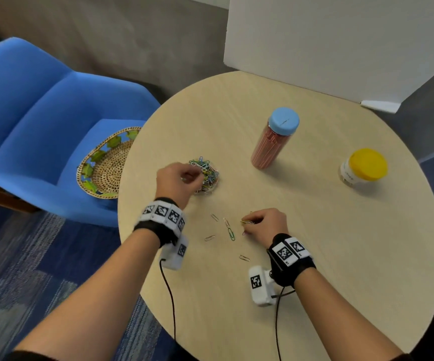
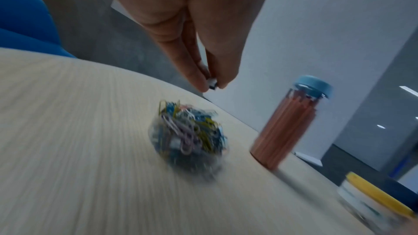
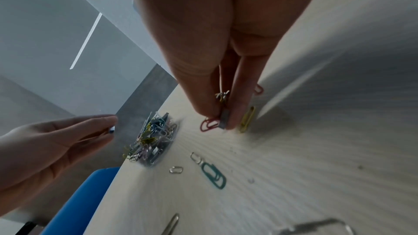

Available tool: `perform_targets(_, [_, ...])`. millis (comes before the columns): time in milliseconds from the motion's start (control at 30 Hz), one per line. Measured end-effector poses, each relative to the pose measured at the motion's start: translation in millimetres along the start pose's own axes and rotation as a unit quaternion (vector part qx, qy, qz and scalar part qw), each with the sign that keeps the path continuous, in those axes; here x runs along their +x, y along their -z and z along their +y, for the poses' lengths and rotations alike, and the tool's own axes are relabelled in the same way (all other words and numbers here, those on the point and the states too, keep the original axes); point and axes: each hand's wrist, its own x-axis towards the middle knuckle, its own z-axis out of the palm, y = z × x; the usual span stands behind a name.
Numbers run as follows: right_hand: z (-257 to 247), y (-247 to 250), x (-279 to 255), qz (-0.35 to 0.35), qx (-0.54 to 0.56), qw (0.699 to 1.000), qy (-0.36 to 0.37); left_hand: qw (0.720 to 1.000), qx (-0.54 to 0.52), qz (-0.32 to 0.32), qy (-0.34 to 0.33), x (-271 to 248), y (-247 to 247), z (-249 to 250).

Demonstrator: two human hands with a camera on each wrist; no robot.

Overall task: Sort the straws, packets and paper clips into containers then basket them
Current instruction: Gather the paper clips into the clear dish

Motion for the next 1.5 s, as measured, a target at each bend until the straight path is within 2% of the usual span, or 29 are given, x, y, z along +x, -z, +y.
perform_targets(100, [-3.6, 5.2, 3.4, -0.001, 0.023, 1.000, 0.001, 1.000, 0.005, 0.020, 0.008, 30.7, 10.5, -1.6])
perform_targets(367, [-34.9, 5.7, 10.2, -0.013, 0.024, 0.999, 0.046, 0.993, 0.090, -0.070, 0.026, 53.5, 3.0, -16.8])
perform_targets(600, [-92.3, -6.4, 34.2, 0.017, 0.052, 0.986, 0.154, 0.997, 0.067, -0.026, 0.034, 50.2, 11.8, -26.0])
perform_targets(767, [-128.2, -27.6, 56.1, 0.019, -0.042, 0.972, 0.230, 0.997, 0.064, -0.002, 0.051, 44.3, 17.5, -36.8])
perform_targets(867, [-137.0, -37.5, 68.7, 0.003, -0.129, 0.961, 0.243, 0.996, 0.071, -0.003, 0.059, 33.6, 20.4, -41.3])
perform_targets(967, [-140.0, -42.4, 75.3, -0.003, -0.166, 0.956, 0.242, 0.994, 0.068, 0.004, 0.089, 10.7, 19.4, -46.0])
perform_targets(1033, [-140.8, -44.5, 77.0, -0.010, -0.166, 0.954, 0.250, 0.993, 0.030, -0.031, 0.113, -11.2, 13.1, -50.6])
perform_targets(1067, [-141.4, -44.4, 77.2, -0.013, -0.159, 0.954, 0.254, 0.991, 0.000, -0.077, 0.111, -22.6, 8.9, -50.9])
perform_targets(1167, [-141.9, -35.1, 74.6, -0.009, -0.125, 0.954, 0.271, 0.973, -0.039, -0.217, 0.070, -52.7, -9.2, -47.1])
perform_targets(1233, [-136.3, -20.1, 70.8, 0.003, -0.086, 0.957, 0.276, 0.971, -0.004, -0.235, 0.030, -64.6, -22.8, -43.8])
perform_targets(1333, [-104.3, 5.3, 69.4, 0.028, -0.078, 0.967, 0.243, 0.971, 0.092, -0.223, -0.006, -77.7, -41.3, -37.3])
perform_targets(1433, [-58.3, 27.8, 61.7, 0.017, -0.185, 0.975, 0.120, 0.971, 0.107, -0.211, -0.026, -86.6, -54.1, -32.8])
perform_targets(1500, [-33.3, 37.6, 46.4, -0.004, -0.280, 0.959, 0.036, 0.975, 0.077, -0.208, -0.024, -89.0, -58.6, -31.0])
